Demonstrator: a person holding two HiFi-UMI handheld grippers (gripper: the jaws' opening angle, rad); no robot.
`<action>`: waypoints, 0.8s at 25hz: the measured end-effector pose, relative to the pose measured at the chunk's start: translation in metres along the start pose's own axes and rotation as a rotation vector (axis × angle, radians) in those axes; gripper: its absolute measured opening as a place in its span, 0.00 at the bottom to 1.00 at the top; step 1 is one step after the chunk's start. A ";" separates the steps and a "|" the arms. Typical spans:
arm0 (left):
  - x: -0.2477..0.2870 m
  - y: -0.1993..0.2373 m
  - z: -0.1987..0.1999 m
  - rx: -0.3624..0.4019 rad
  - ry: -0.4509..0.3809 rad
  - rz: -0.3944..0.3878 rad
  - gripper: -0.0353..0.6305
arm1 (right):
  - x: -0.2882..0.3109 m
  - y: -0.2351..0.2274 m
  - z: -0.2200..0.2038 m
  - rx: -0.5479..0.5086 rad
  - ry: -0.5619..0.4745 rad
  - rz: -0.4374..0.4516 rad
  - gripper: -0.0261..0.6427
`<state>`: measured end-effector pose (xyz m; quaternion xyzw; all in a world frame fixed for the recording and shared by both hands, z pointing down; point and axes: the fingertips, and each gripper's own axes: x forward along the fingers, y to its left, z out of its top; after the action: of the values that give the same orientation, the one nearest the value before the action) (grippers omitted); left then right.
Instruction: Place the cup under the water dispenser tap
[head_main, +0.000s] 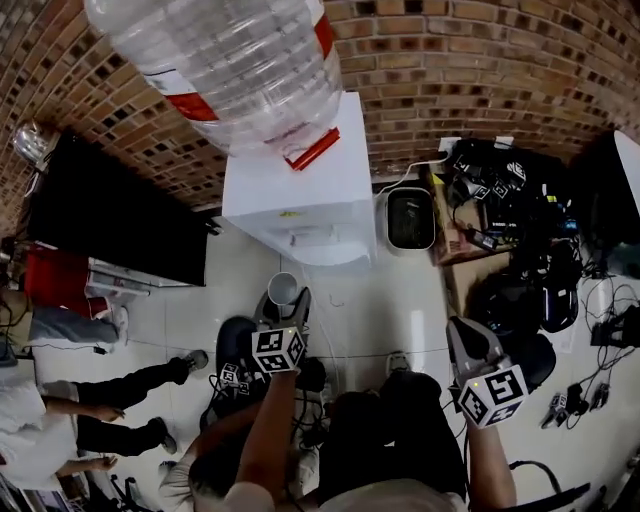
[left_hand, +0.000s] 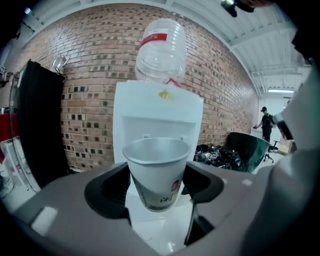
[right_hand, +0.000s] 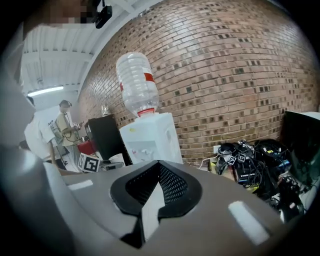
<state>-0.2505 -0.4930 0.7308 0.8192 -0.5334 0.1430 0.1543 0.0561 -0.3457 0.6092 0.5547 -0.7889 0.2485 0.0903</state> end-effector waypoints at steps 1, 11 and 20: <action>0.020 0.007 -0.015 0.005 0.005 0.006 0.56 | 0.012 -0.012 -0.009 0.000 -0.004 -0.007 0.04; 0.142 0.047 -0.093 0.075 -0.017 0.015 0.56 | 0.079 -0.092 -0.094 0.041 -0.015 -0.074 0.04; 0.179 0.048 -0.102 0.111 -0.048 0.012 0.56 | 0.095 -0.107 -0.103 0.031 -0.013 -0.077 0.04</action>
<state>-0.2319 -0.6189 0.8998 0.8266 -0.5330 0.1535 0.0949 0.1059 -0.4018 0.7693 0.5875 -0.7637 0.2536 0.0859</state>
